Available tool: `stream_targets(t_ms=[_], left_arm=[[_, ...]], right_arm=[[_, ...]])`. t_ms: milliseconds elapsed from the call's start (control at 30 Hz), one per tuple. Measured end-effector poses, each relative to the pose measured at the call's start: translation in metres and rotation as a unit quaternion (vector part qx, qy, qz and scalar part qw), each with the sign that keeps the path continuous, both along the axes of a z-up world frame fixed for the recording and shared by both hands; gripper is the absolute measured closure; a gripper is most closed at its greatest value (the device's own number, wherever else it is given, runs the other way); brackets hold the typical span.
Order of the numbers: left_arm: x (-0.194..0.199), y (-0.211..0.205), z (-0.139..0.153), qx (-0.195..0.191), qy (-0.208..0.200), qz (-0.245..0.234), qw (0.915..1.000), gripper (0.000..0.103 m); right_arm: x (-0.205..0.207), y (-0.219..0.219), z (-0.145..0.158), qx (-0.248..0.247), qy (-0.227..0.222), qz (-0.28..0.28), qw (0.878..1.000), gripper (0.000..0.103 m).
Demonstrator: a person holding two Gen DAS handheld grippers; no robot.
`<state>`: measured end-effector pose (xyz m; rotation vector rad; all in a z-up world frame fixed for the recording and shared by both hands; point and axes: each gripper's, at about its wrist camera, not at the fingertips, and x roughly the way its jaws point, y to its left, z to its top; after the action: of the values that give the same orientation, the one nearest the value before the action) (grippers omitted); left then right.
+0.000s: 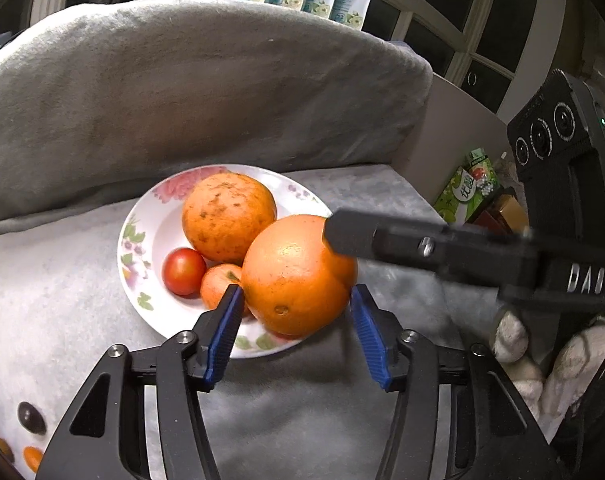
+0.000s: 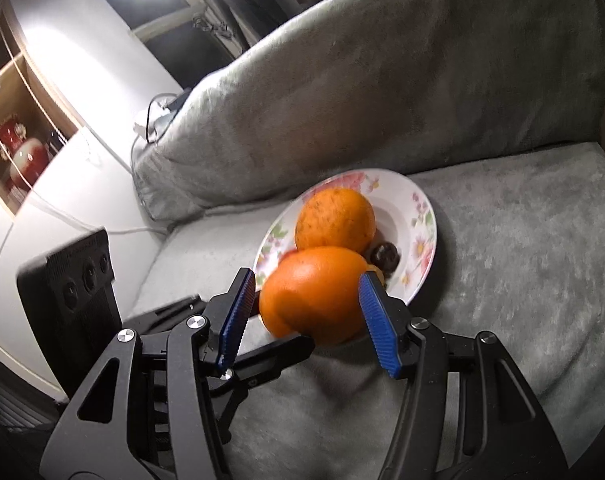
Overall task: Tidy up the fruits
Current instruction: 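Lower the orange onto the plate and open the right tool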
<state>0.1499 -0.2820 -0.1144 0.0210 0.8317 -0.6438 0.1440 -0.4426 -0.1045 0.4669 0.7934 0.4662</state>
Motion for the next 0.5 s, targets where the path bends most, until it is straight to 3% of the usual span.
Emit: stream_targets(t_ms=[367,500], left_arm=[[-0.003,0.016,0.010,-0.003,-0.010,0.012,0.9999,0.049],[-0.006,0.019,0.011,0.001,-0.011,0.014,0.9998,0.045]], right_arm=[[-0.002,-0.011,0.006,0.006,-0.005,-0.023,1.000,0.044],[-0.004,-0.011,0.006,0.002,-0.005,-0.030,1.000,0.029]])
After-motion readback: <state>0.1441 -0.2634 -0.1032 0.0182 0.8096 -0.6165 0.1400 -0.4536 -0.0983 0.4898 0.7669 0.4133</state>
